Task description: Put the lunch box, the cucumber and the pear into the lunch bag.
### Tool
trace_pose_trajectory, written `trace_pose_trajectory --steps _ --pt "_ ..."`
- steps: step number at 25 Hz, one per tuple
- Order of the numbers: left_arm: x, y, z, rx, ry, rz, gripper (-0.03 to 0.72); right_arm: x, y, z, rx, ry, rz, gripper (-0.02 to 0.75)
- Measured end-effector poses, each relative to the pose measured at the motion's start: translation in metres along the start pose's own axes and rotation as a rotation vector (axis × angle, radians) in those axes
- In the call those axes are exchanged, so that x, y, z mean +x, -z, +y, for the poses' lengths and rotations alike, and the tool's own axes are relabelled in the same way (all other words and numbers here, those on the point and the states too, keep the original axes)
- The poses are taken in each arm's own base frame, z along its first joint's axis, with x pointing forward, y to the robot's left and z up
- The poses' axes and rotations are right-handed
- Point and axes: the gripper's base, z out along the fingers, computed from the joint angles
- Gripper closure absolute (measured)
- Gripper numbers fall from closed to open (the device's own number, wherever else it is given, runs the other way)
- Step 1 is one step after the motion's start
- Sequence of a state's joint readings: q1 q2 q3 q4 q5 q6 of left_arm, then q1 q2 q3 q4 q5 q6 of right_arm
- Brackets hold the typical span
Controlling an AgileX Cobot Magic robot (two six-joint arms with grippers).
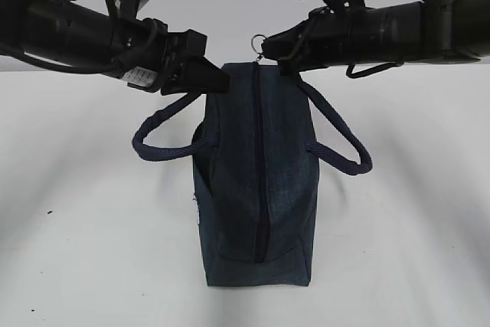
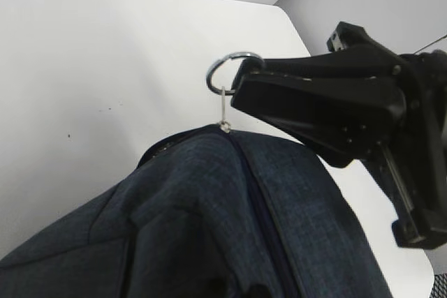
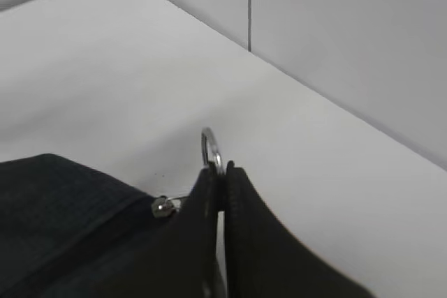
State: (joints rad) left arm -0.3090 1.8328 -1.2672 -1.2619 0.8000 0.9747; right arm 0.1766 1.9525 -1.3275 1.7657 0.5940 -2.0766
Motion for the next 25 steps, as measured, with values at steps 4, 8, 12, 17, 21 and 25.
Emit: trace_pose_trajectory --steps 4,8,12,17,21,25 --pt "0.000 0.000 -0.001 0.015 -0.002 0.000 0.676 0.007 0.008 -0.013 -0.065 -0.083 -0.035 0.732" --pt "0.001 0.000 -0.003 0.031 -0.002 0.008 0.676 0.019 0.010 -0.022 -0.111 -0.146 -0.034 0.732" --pt "0.002 0.000 -0.005 0.055 -0.004 0.023 0.676 0.026 0.006 -0.030 -0.162 -0.195 -0.011 0.732" --pt "0.003 0.001 -0.008 0.093 -0.014 0.043 0.676 0.033 0.004 -0.043 -0.247 -0.276 -0.025 0.732" --pt "0.002 0.003 -0.014 0.142 -0.050 0.063 0.676 0.040 -0.001 -0.049 -0.301 -0.312 0.000 0.732" --pt "-0.005 0.006 -0.020 0.166 -0.100 0.076 0.676 0.042 -0.005 -0.052 -0.331 -0.331 -0.004 0.732"
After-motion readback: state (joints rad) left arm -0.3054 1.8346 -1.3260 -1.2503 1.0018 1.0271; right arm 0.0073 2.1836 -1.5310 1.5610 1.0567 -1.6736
